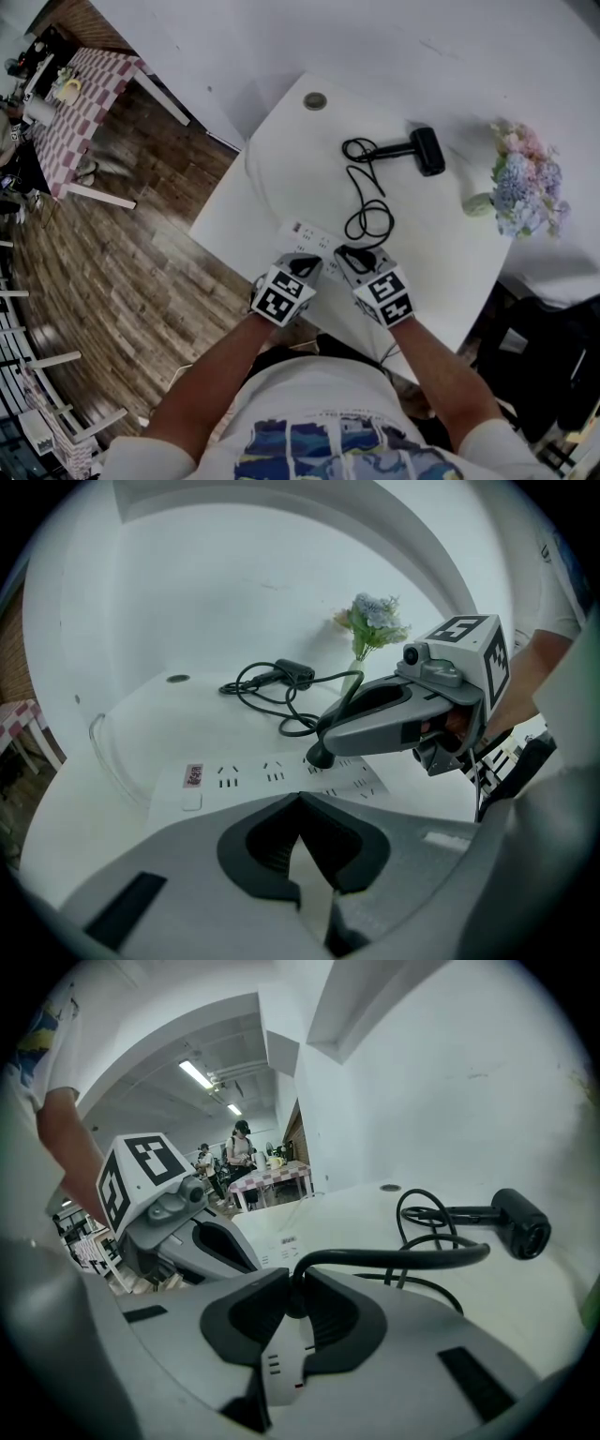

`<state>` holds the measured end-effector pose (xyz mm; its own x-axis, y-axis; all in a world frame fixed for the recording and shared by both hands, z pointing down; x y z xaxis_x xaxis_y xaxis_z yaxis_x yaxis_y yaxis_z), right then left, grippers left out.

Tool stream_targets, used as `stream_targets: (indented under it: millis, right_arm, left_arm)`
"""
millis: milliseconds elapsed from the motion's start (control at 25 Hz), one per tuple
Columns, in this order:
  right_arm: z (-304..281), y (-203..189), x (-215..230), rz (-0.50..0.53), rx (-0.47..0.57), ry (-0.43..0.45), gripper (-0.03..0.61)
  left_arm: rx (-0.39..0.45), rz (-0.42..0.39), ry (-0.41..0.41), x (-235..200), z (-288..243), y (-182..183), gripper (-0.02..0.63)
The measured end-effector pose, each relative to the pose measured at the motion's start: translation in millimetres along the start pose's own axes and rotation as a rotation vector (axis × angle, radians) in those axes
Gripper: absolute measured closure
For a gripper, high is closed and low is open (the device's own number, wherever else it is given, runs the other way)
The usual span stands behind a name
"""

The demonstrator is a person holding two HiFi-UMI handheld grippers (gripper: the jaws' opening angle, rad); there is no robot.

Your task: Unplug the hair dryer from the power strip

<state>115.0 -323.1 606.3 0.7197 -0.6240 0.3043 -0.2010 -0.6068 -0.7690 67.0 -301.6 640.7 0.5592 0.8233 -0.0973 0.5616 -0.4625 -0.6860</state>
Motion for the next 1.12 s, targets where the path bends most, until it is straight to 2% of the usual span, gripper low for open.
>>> stream_targets:
  millis: [160,400,560,760,1120]
  right_arm:
    - [7.5,29.9,-9.1,0.02,0.077,0.025,0.528]
    - [8.4,63.1,-5.2,0.013,0.12,0.046,0.525]
    - [13.9,65.1,1.0,-0.013,0.129,0.045,0.524]
    - [20.3,62.7,1.8,-0.021,0.123,0.055,0.523]
    - [28.9,65.3,-0.7,-0.034,0.125,0.066,0.523]
  left_arm:
    - [0.008,-0.001,-0.001,-0.1,0.3,0.5,0.612]
    - [0.01,-0.003,0.008,0.7,0.4,0.2,0.612]
    - [0.025,0.018,0.013,0.2,1.4,0.1,0.612]
    - [0.057,0.125,-0.005,-2.5,3.4,-0.8,0.612]
    - [0.118,0.154,-0.004,-4.0,22.0,10.1,0.612]
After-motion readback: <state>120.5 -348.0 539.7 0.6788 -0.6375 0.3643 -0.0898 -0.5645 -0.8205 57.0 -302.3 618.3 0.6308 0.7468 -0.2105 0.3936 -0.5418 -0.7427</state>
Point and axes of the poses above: the fingertips, and each gripper's own axes: z backward along the fingers, x to its right, y out of its top, the point moved 1 cm from there along z, backward along the fingers, and after that the axes turned 10 degrees about -z, right-handed, at the moved point
